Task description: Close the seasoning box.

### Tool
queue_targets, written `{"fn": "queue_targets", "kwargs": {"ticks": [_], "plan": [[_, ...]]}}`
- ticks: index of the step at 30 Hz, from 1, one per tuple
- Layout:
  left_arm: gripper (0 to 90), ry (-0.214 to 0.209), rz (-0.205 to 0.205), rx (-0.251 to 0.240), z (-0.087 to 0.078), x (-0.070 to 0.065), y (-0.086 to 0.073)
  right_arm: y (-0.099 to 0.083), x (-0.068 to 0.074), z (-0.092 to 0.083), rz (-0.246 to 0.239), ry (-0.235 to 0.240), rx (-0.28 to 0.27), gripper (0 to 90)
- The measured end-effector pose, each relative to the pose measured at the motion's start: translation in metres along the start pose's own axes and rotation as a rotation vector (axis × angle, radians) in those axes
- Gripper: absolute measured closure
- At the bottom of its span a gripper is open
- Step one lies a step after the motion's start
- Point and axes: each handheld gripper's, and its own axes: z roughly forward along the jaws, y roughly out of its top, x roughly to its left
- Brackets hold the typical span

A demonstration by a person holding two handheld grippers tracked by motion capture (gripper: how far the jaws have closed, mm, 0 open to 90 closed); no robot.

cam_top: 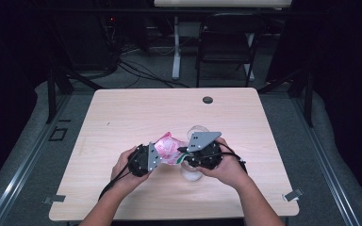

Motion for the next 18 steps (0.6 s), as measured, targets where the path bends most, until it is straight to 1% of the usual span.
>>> {"fn": "queue_targets", "kwargs": {"ticks": [2,3,5,6,9,11,13,14,17,18], "plan": [[62.9,0.003,0.003,0.002,-0.0002,-0.0003,0.0000,-0.0004,-0.0007,0.0003,0.012,0.009,0.006,82.0],[62.9,0.005,0.009,0.002,-0.0005,-0.0003,0.0000,-0.0009,-0.0010,0.0006,0.029,0.014,0.003,85.8],[62.9,0.009,0.013,-0.001,-0.0009,-0.0006,0.0002,-0.0008,-0.0015,0.0000,0.032,0.014,0.006,87.3],[62.9,0.017,0.015,-0.002,-0.0011,-0.0009,0.0004,-0.0011,-0.0021,0.0000,0.056,0.022,-0.003,89.6],[62.9,0.034,0.017,-0.011,-0.0010,-0.0010,0.0008,-0.0009,-0.0024,-0.0005,0.070,0.022,-0.002,90.0],[62.9,0.043,0.022,-0.007,-0.0019,-0.0010,0.0016,-0.0013,-0.0030,-0.0008,0.104,0.028,-0.010,90.0],[62.9,0.064,0.030,-0.015,-0.0019,-0.0016,0.0023,-0.0021,-0.0042,-0.0011,0.131,0.042,-0.015,90.0],[62.9,0.070,0.038,-0.012,-0.0023,-0.0014,0.0031,-0.0025,-0.0048,-0.0015,0.142,0.046,-0.014,90.0],[62.9,0.088,0.046,-0.011,-0.0033,-0.0012,0.0052,-0.0034,-0.0068,-0.0027,0.175,0.059,-0.021,90.0],[62.9,0.103,0.053,-0.013,-0.0034,-0.0012,0.0059,-0.0037,-0.0070,-0.0027,0.184,0.060,-0.026,90.0]]}}
